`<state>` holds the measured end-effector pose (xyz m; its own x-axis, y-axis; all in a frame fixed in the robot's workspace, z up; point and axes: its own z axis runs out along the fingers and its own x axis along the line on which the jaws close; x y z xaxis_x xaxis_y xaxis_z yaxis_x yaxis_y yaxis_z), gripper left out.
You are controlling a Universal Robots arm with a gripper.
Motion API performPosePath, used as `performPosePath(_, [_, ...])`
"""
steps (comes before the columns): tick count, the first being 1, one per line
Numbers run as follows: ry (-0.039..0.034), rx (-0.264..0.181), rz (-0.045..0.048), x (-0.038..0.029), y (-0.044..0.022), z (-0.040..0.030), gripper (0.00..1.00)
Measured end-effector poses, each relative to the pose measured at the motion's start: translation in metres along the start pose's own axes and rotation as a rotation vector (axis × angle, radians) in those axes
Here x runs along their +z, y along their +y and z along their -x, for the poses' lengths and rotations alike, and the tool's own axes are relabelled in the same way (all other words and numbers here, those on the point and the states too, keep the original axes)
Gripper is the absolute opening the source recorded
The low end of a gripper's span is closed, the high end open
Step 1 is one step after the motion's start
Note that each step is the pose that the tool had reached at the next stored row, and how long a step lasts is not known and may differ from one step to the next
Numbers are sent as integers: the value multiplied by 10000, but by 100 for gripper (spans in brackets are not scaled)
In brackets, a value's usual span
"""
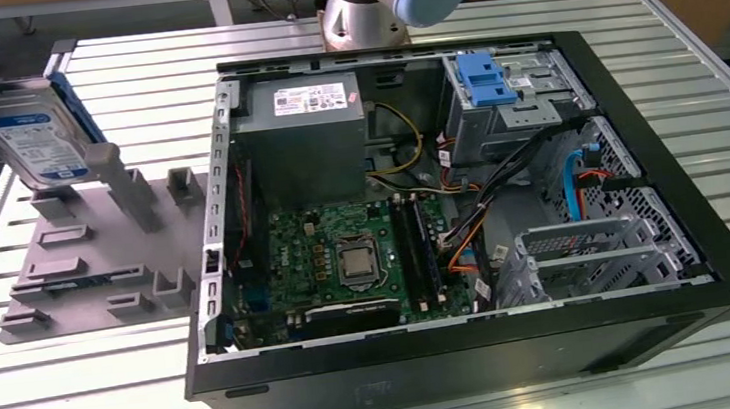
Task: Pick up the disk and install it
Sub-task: 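Pick up the disk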
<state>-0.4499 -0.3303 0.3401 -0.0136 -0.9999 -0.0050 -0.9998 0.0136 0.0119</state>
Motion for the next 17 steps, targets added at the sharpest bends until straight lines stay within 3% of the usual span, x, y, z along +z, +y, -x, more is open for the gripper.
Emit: performPosePath(17, [-1,0,-2,-124,2,1,37])
